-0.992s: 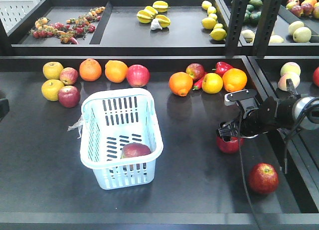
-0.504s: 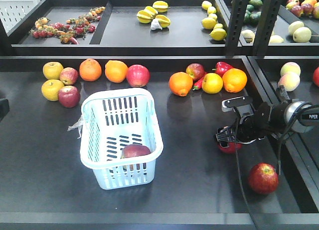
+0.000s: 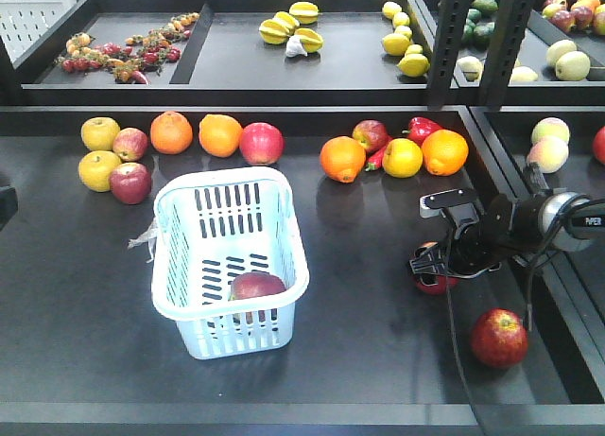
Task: Pick three apples into basket with both arms
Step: 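Lower the right gripper and grasp the second red apple, then carry the second red apple into the basket and open the right gripper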
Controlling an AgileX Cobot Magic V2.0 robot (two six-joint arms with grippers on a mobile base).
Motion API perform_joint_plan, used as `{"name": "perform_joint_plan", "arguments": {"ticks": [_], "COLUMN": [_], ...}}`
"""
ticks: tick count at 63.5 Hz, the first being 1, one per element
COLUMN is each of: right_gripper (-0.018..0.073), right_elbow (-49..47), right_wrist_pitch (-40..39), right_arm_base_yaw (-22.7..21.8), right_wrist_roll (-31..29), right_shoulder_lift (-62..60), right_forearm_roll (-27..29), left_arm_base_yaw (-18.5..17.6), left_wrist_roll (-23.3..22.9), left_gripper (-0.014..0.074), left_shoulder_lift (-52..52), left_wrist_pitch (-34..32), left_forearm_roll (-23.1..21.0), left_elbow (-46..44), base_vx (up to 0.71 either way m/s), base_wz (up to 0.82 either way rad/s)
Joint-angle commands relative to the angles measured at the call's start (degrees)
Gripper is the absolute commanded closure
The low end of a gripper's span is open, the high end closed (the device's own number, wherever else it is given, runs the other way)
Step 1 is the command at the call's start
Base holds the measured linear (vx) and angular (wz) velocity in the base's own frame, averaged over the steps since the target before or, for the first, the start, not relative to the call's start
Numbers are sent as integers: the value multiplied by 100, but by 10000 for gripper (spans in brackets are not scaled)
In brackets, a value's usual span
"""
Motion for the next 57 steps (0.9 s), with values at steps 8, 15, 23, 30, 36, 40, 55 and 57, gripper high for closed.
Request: {"name": "perform_joint_plan", "arguments": {"ticks": [8,15,23,30,36,40,55,57], "right_gripper": [226,226,226,226,226,226,226,226], "right_elbow": [-112,-93,-93,-93,-93,-93,-93,-93], "right_wrist_pitch": [280,494,916,1570,2050,2388,3151,3189], "right_arm_base_yaw": [-15,-15,-8,-8,-8,-8,87,156], "right_wrist_roll": [-37,-31,-13,-28,-127,-272,-756,-802], "right_shoulder_lift": [-1122,-1670,-2323,-2772,-3048,-3199,-3430,-3430], "right_forearm_roll": [-96,-96,2,313,652,888,1607,1646], "left_arm_base_yaw": [-11,-11,-11,-11,-11,-11,-11,-11], "left_wrist_roll": [-51,-51,-51,-51,-51,-51,-51,-51], "left_gripper": [4,4,4,4,4,4,4,4], "left_shoulder_lift": [-11,-11,-11,-11,-11,-11,-11,-11], "left_wrist_pitch": [-281,-281,-281,-281,-281,-281,-281,-281], "left_forearm_roll": [-133,-133,-133,-133,-133,-133,-133,-133], "left_elbow": [-138,-138,-138,-138,-138,-138,-138,-138], "base_vx": [0,0,0,0,0,0,0,0], "base_wz": [0,0,0,0,0,0,0,0]}}
